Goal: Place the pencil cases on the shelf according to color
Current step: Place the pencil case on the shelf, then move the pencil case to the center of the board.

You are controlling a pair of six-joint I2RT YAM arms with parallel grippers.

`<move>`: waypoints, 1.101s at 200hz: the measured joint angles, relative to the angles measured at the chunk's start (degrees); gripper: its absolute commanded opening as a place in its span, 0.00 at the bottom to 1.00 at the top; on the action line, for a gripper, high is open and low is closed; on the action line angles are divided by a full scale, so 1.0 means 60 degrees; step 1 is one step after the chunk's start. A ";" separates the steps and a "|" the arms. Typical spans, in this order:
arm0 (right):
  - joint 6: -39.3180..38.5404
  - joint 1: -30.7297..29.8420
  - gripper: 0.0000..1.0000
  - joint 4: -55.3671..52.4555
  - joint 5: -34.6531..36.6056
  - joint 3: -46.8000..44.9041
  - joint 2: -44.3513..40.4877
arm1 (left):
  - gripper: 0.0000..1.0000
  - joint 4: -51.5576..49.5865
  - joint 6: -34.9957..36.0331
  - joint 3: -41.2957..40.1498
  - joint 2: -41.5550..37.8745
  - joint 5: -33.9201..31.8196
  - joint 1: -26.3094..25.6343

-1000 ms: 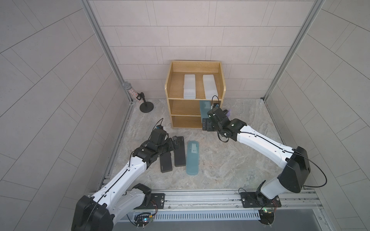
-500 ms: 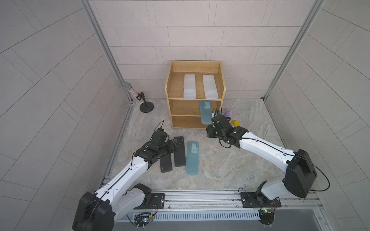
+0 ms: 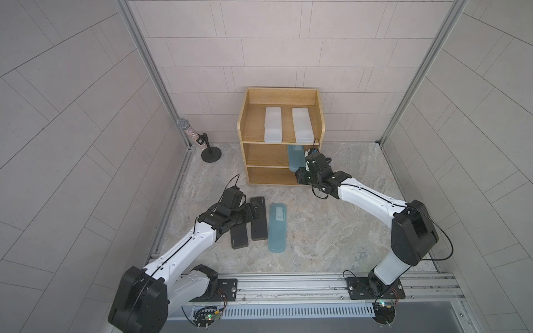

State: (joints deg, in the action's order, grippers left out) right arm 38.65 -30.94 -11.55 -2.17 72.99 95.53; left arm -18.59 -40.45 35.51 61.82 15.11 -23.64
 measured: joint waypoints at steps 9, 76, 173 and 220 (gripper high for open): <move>0.0000 0.0036 0.36 0.0117 -0.0040 0.0058 0.0113 | 1.00 0.0000 0.0004 0.0007 0.0025 0.0044 -0.0011; -0.0066 -0.0069 0.56 0.0747 -0.0342 -0.1089 -0.0557 | 1.00 -0.0175 0.0288 0.0936 0.0423 -0.0033 -0.1497; -0.0087 -0.0798 0.80 0.0066 0.0189 -0.5668 -0.6408 | 1.00 -0.0106 -0.0725 0.0998 0.1683 -0.1770 -0.3799; 0.0102 -0.0863 0.83 -0.0710 0.0270 -0.7311 -0.8258 | 1.00 0.0630 -0.1290 0.0994 0.2739 -0.2626 -0.4623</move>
State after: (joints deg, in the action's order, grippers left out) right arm 39.27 -36.12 -15.81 -0.56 29.12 45.98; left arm -14.81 -48.18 41.47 78.26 -0.64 -51.37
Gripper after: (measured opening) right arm 0.831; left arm 0.996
